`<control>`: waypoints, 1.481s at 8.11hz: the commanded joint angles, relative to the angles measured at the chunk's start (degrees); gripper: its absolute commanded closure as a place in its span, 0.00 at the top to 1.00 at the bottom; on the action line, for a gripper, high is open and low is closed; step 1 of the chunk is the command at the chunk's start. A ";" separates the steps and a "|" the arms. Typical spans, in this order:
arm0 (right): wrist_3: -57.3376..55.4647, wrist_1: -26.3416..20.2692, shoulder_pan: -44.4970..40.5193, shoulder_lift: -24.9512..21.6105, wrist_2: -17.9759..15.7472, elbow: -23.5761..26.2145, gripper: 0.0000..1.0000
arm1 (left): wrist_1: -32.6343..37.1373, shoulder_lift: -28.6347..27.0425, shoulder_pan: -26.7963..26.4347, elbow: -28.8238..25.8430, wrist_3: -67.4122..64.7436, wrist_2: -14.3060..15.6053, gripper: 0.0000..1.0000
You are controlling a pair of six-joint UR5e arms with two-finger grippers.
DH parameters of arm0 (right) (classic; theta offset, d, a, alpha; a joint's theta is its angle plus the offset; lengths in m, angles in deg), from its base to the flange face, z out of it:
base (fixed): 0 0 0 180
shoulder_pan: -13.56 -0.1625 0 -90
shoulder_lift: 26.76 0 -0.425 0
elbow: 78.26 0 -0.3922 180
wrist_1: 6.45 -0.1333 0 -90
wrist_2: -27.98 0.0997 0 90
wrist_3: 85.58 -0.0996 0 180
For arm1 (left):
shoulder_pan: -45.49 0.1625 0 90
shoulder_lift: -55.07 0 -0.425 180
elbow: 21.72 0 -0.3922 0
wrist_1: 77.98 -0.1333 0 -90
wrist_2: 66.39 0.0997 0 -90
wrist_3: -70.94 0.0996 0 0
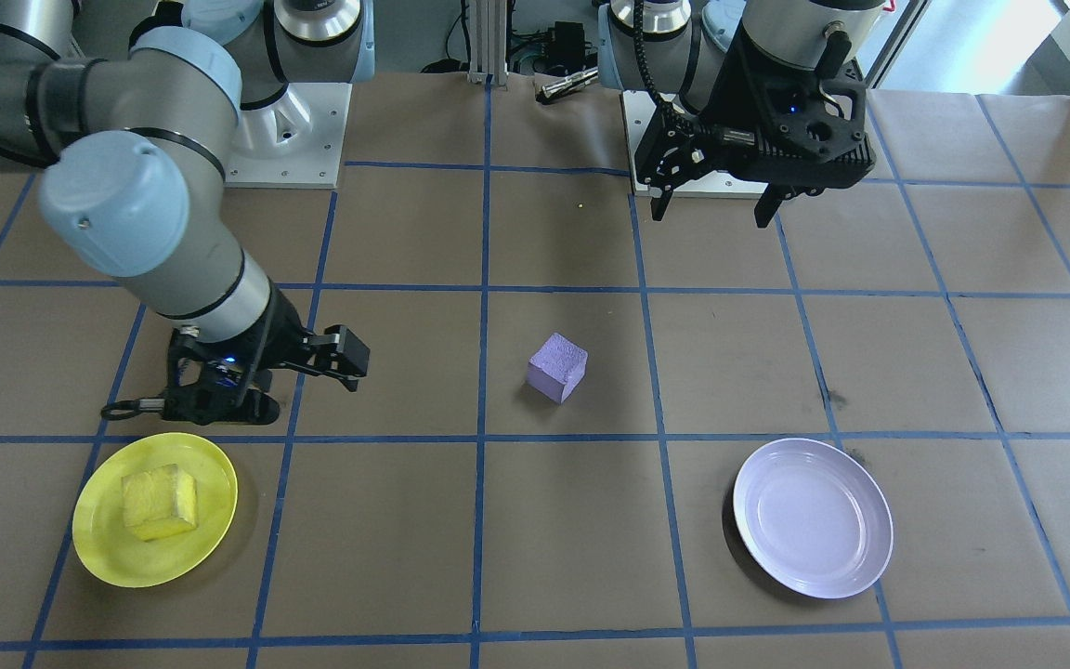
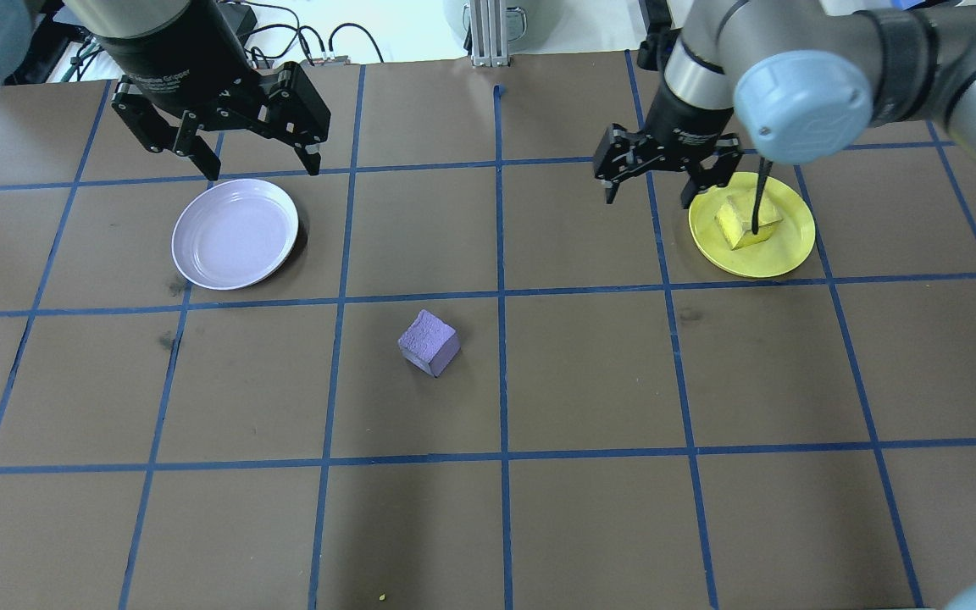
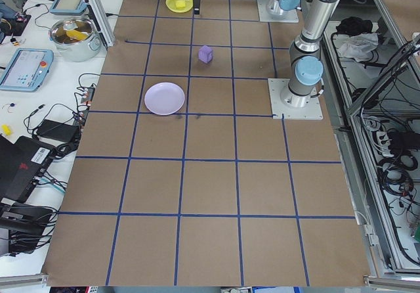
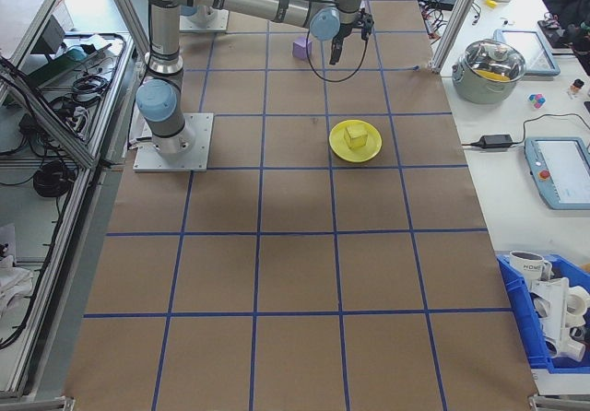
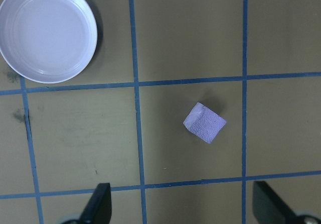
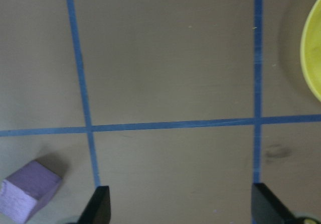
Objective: Sort blocks by color into plates
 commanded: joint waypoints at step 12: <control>4.90 -5.81 6.16 -16.37 -8.53 3.76 1.00 | -39.71 -18.86 -12.89 26.70 11.13 -1.01 1.00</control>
